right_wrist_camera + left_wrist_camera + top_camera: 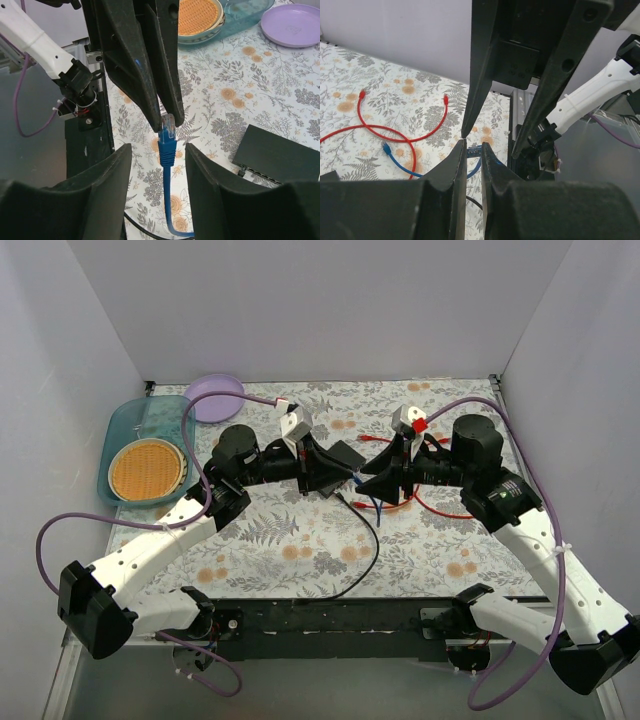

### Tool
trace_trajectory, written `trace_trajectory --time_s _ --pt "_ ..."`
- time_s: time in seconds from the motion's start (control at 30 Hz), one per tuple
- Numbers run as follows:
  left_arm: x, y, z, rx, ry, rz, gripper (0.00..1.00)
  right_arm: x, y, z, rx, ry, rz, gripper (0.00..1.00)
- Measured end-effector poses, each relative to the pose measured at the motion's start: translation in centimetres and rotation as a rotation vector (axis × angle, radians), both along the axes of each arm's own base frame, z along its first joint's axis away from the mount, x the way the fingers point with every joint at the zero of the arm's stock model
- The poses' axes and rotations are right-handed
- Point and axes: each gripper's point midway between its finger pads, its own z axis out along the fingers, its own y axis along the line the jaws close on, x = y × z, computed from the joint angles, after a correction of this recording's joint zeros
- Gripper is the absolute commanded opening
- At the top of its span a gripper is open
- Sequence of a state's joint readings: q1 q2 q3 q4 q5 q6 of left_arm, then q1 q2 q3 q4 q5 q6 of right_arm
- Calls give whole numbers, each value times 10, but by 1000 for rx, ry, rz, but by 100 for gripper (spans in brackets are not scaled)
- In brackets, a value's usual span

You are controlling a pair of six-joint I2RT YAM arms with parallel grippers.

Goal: Insert the plug into the switch port

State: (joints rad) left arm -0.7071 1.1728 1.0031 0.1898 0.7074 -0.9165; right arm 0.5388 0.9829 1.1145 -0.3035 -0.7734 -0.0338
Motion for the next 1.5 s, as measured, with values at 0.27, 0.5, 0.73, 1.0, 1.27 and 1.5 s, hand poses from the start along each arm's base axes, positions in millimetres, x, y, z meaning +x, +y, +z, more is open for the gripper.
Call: trace_trajectory --time_s 0.27,0.5,0.73,1.0,1.27,1.5 --pt "-12 -1 5 -17 -12 -66 0 -1 1 1 10 1 19 45" --pt "-15 -1 9 -27 -18 -84 0 -1 4 -8 8 35 50 39" --pt "-15 -1 12 -37 -27 -83 0 -5 6 -8 16 47 82 23" --pt "-15 0 11 -40 -29 -76 0 -6 5 -10 20 62 92 1" --pt "-4 3 14 -51 -8 15 98 -1 3 -9 21 54 68 1" --pt "33 16 22 -100 101 267 98 8 0 -13 7 56 13 1"
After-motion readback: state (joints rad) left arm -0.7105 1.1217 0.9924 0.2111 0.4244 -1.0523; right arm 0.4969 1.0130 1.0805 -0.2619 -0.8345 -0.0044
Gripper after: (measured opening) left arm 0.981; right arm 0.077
